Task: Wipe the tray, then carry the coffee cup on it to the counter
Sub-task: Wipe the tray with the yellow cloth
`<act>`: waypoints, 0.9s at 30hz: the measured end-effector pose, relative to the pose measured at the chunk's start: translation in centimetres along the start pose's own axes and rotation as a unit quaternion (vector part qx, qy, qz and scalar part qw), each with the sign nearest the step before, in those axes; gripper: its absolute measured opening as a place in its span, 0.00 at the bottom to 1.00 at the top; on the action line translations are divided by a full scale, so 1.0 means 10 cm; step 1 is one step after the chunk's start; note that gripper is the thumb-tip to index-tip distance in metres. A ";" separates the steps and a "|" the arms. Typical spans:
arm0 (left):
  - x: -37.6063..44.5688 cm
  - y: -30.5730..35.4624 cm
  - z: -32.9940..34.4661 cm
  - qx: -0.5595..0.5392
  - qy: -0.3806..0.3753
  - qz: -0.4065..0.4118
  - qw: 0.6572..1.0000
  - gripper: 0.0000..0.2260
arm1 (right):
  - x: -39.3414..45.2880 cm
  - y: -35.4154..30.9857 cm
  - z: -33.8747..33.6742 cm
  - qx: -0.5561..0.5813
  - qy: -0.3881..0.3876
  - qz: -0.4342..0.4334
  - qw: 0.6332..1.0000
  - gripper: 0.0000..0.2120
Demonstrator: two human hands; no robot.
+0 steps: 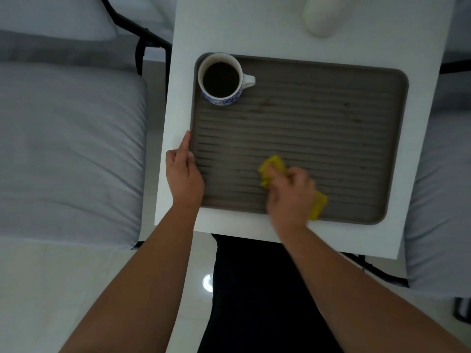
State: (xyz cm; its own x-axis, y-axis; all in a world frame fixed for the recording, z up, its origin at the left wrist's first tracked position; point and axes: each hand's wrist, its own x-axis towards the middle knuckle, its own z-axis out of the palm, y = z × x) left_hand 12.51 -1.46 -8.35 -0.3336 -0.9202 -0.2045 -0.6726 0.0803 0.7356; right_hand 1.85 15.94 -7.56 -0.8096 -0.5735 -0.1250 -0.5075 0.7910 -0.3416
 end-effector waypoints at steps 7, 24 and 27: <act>0.01 0.00 0.00 0.001 -0.007 -0.005 1.000 0.21 | 0.11 -0.59 0.21 -0.040 -0.088 -0.282 0.955 0.27; 0.00 0.00 0.02 -0.011 0.004 -0.006 1.000 0.20 | -0.17 0.51 -0.07 0.008 -0.020 -0.248 0.968 0.18; 0.00 -0.01 0.01 -0.009 0.004 -0.002 1.000 0.20 | -0.16 -0.24 0.18 0.026 -0.044 -0.282 0.958 0.17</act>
State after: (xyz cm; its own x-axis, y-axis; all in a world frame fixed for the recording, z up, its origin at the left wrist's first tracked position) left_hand 12.49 -1.46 -8.47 -0.3262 -0.9232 -0.2031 -0.6618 0.0697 0.7464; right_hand 4.95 14.57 -8.24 -0.3807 -0.9246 0.0154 -0.8401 0.3389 -0.4236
